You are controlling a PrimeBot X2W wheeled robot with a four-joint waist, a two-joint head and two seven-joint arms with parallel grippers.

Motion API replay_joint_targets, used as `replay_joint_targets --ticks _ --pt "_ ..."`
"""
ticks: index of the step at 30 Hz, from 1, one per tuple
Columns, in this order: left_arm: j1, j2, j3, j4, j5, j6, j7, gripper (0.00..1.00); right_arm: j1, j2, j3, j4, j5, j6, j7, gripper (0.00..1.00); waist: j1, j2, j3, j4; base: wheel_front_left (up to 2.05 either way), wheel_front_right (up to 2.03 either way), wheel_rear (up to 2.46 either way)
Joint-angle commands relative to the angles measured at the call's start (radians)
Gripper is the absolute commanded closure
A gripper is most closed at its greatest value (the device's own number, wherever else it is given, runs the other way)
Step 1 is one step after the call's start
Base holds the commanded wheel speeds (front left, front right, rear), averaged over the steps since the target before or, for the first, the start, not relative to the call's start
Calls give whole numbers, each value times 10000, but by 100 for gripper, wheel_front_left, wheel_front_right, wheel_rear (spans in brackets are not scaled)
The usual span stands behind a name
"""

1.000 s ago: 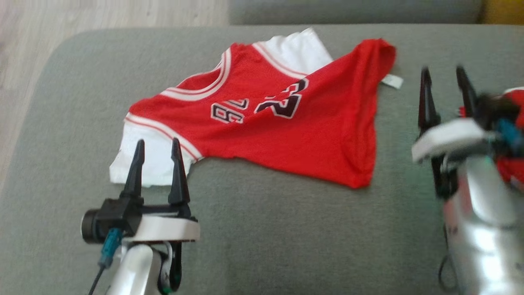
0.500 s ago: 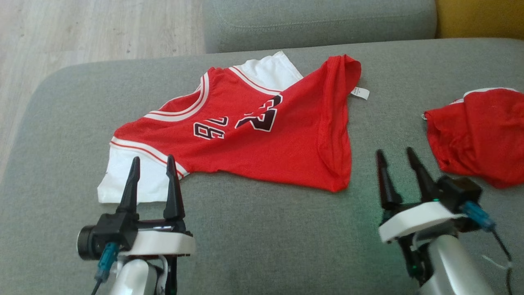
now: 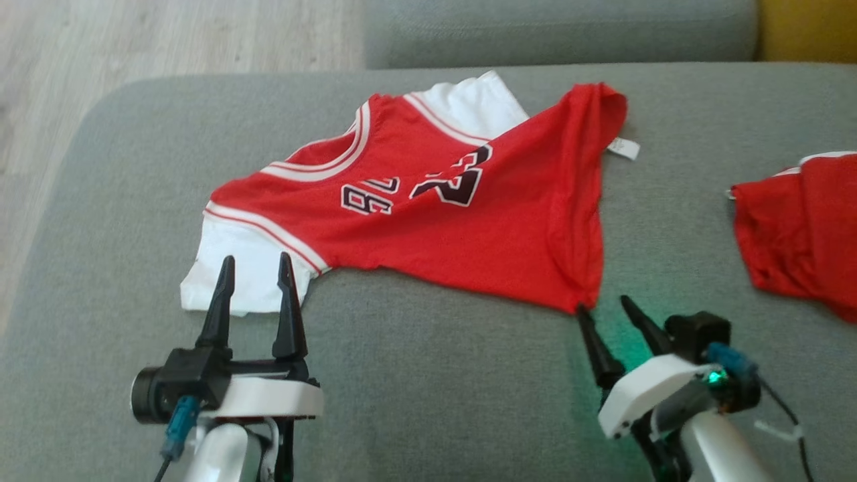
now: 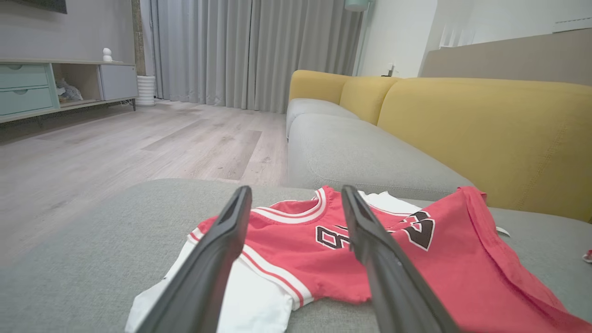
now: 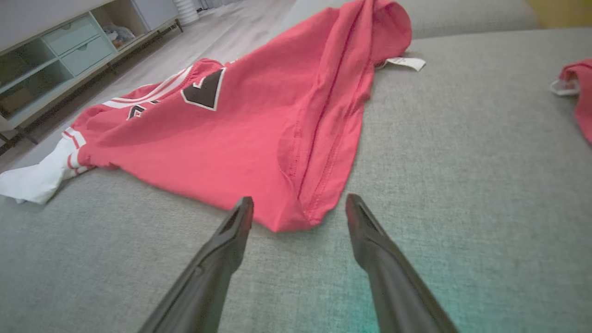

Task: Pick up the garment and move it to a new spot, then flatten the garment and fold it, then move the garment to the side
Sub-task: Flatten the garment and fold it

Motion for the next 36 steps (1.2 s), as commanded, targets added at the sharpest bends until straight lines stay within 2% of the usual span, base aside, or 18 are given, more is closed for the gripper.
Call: replay_joint_targets --ticks 1,6,16,17,19,24,32,36 --pt "-369 35 209 -374 -6 -10 -80 0 -535 -23 103 -203 88 -7 -3 0 0 -1 159 141 0 0 0" --pt "-558 35 114 -329 -39 -19 -80 0 -958 -23 -269 671 632 -7 216 0 0 -1 481 390 0 0 0" --pt "-766 35 82 -238 -50 12 -80 0 -1471 -22 640 1701 1554 -7 227 0 0 -1 635 522 0 0 0" --pt "-771 35 91 -230 -45 15 -80 0 -1515 -22 741 1754 1642 -7 200 11 0 -1 633 505 0 0 0" --pt "-771 35 123 -201 -23 17 -80 0 -1619 -22 916 1844 1719 -7 86 100 0 -1 606 457 0 0 0" --pt "-695 35 321 -95 66 6 -80 0 -1909 -22 506 2037 1620 -7 -491 100 0 -1 438 246 0 0 0" --pt "-601 37 571 -13 223 -103 -80 0 -2194 -22 -1700 2237 413 -7 -972 100 0 -1 160 -134 0 0 0" --pt "-564 37 538 98 246 -159 -80 0 -2177 -22 -2192 2062 96 -7 -896 100 0 -1 138 -229 0 0 0"
